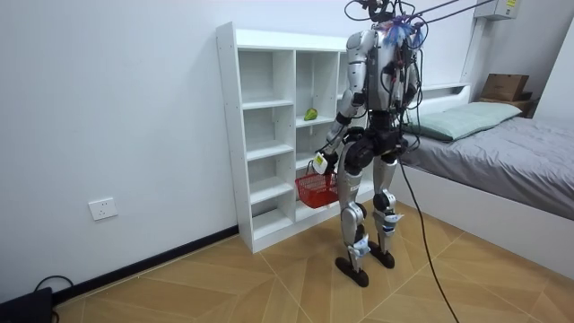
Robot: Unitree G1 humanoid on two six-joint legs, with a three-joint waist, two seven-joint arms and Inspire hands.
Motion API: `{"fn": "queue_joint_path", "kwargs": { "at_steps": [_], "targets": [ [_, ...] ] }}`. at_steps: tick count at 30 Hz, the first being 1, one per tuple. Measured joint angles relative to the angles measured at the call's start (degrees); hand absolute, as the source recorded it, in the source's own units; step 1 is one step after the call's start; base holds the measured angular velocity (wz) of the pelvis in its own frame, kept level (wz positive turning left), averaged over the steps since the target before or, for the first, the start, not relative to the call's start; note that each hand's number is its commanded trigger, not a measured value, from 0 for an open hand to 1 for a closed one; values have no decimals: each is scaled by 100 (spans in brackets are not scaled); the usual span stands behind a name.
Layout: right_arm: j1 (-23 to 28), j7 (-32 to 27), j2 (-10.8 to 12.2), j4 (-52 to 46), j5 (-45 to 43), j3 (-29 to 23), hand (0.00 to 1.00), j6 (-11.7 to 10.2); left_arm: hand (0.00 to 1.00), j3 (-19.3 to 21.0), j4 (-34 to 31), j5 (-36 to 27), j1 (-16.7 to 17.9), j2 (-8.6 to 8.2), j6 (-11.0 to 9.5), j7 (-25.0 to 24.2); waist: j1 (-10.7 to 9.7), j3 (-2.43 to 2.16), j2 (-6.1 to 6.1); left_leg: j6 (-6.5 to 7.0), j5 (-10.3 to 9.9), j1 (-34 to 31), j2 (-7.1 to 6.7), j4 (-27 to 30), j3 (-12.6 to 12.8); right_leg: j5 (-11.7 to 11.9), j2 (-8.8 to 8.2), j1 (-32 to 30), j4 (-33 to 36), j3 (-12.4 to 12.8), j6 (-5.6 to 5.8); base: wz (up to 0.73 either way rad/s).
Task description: Collect fruits from the closet
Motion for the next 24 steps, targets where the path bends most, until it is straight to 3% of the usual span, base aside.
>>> {"fn": "queue_joint_path", "kwargs": {
  "at_steps": [2,9,16,24],
  "targets": [
    [-55,32,7,156,34,134,100,-37,100,-125,-139,-72,13,4,6,-73,12,-28,12,-1,1,-82,2,22,-8,0,-2,-91,49,-16,0,2],
    [-376,52,125,637,158,251,100,-20,100,-424,-659,-299,10,3,-1,-237,27,-28,50,10,22,-392,-2,211,-21,1,-28,-406,238,-14,-5,0],
    [-633,50,151,942,201,439,100,-22,100,-865,-754,-329,-12,-1,-13,-346,21,29,132,46,53,-630,-6,279,-64,3,-86,-656,416,-42,-7,1],
    [-837,3,154,1282,333,604,100,-54,100,-920,-926,-344,-204,98,-114,-370,16,71,114,38,143,-1005,-15,312,-24,16,-106,-1100,597,0,-30,-1]
  ]
}}
